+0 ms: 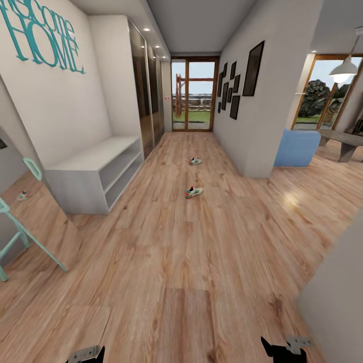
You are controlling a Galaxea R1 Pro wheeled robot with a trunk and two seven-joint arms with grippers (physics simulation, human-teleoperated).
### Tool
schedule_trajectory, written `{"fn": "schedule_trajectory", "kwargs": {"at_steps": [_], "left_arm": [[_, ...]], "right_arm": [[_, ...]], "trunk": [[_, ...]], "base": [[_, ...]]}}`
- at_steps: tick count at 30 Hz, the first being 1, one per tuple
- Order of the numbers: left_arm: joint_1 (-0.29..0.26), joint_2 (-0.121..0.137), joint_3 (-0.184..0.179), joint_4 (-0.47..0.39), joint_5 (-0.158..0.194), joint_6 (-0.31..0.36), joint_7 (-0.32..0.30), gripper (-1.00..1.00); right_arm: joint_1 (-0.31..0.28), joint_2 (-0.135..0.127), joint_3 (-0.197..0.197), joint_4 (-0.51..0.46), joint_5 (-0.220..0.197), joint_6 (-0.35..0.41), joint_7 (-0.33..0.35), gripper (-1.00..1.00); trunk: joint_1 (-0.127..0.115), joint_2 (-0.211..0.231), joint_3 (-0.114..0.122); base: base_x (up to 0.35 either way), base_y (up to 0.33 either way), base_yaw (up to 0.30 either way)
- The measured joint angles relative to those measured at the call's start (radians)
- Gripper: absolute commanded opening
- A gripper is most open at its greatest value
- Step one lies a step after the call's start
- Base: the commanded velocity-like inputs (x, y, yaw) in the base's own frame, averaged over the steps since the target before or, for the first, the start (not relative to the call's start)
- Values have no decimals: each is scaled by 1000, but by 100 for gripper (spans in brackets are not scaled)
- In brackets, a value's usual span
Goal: Pick up the two gym shoes and the two sandals from the corridor floor and place them onto the hallstand (shoe rack) in the corridor, making sure they are on the rack and not on the floor. Arrange them so the two gym shoes are next to each other and the two sandals are next to each other.
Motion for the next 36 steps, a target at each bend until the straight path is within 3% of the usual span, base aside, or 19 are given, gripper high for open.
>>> {"fn": "schedule_trajectory", "kwargs": {"at_steps": [36], "left_arm": [[0,0,0,1,0,0,0,100]], "right_arm": [[0,0,0,0,0,0,0,100]], "trunk": [[0,0,0]], "base": [[337,0,0]]}}
